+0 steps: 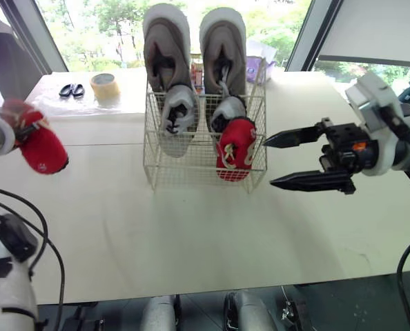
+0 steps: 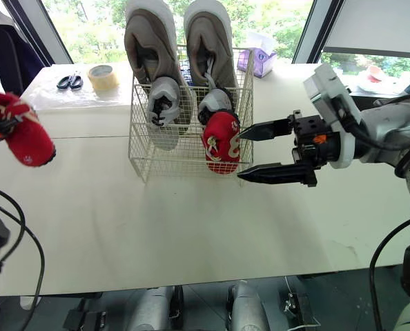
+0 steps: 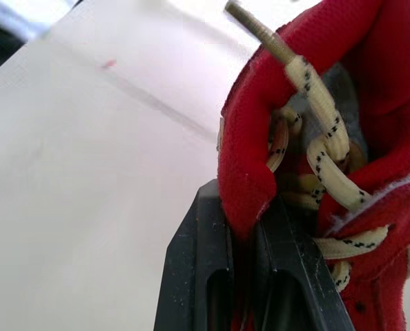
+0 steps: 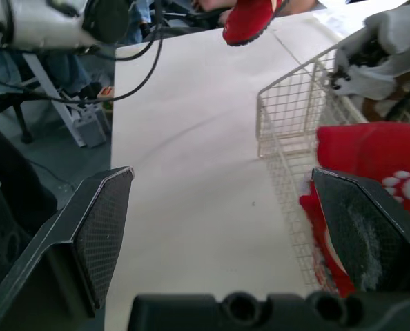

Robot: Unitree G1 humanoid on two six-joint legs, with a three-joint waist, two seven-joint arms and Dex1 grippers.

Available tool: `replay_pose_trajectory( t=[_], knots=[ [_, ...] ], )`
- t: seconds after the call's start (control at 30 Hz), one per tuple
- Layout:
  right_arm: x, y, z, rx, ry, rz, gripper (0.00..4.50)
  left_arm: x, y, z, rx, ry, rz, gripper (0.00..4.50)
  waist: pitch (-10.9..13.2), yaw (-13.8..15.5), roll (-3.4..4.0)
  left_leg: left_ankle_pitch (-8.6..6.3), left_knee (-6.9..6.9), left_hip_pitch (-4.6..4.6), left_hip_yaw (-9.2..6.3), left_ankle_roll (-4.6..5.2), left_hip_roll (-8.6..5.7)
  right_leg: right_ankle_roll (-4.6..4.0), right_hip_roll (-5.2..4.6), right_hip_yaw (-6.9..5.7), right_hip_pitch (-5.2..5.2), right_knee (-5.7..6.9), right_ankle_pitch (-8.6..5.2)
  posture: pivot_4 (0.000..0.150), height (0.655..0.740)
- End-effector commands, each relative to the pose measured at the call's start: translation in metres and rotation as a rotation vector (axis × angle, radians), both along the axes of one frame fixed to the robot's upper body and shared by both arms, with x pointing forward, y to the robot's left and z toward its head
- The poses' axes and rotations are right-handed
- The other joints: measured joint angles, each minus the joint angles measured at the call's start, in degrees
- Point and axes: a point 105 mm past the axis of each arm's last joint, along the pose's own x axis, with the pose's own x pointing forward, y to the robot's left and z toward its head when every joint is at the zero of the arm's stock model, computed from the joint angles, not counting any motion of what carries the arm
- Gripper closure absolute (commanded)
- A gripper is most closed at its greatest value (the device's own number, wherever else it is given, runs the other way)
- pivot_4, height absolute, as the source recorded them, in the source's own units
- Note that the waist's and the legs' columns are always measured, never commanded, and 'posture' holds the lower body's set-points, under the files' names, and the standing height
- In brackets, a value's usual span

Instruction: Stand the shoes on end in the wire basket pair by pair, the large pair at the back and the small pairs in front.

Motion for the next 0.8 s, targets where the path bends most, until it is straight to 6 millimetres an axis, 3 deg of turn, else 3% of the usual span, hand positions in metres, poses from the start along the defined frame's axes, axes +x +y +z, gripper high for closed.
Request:
replay_pose_trajectory(
  t=[0.03, 0.1, 0.17, 0.4, 0.5, 0.8],
  knots=[
    [0.000, -0.003, 0.017, 0.017, -0.051, -0.006, 0.00, -0.043, -0.057, 0.068, 0.226, -0.423, -0.198, 4.48, 0.00, -0.05, 0.00, 0.00, 0.01, -0.01, 0.01, 0.00, 0.00, 0.00, 0.00, 0.01, -0.01, -0.02, 0.01, 0.150, 0.6938],
    [0.003, -0.001, 0.019, 0.034, -0.046, 0.006, 0.00, -0.067, -0.107, 0.082, 0.304, -0.654, -0.391, 4.48, 0.00, -0.09, 0.00, 0.00, 0.00, 0.03, 0.01, 0.00, 0.00, 0.00, -0.01, 0.03, 0.03, -0.03, 0.01, 0.150, 0.6938],
    [0.005, 0.001, 0.017, 0.034, -0.043, 0.016, 0.00, -0.079, -0.129, 0.085, 0.294, -0.782, -0.480, 4.48, 0.00, 0.05, 0.01, 0.02, 0.00, 0.12, 0.02, -0.02, 0.00, -0.01, -0.01, 0.02, 0.11, -0.06, 0.01, 0.150, 0.6938],
    [0.005, -0.004, 0.003, 0.002, -0.009, -0.030, 0.00, -0.062, -0.173, 0.057, 0.328, -0.815, -0.525, 4.48, -0.06, 0.40, 0.09, 0.00, 0.01, 0.55, -0.08, 0.01, -0.02, -0.07, 0.04, -0.04, 0.55, -0.05, 0.04, 0.150, 0.6938],
    [0.003, -0.008, 0.001, 0.009, 0.005, -0.062, 0.00, -0.058, -0.181, 0.048, 0.392, -0.845, -0.494, 4.48, -0.06, 0.27, 0.09, -0.04, 0.09, 0.48, -0.07, 0.08, -0.02, -0.05, 0.03, -0.04, 0.57, -0.11, 0.05, 0.150, 0.6938],
    [-0.001, -0.010, -0.003, 0.040, 0.027, -0.119, 0.00, -0.037, -0.206, 0.008, 0.344, -0.861, -0.515, 4.48, -0.06, 0.17, 0.10, -0.09, 0.07, 0.51, -0.07, 0.17, -0.01, -0.05, 0.04, -0.06, 0.57, -0.13, 0.05, 0.150, 0.6938]
  ],
)
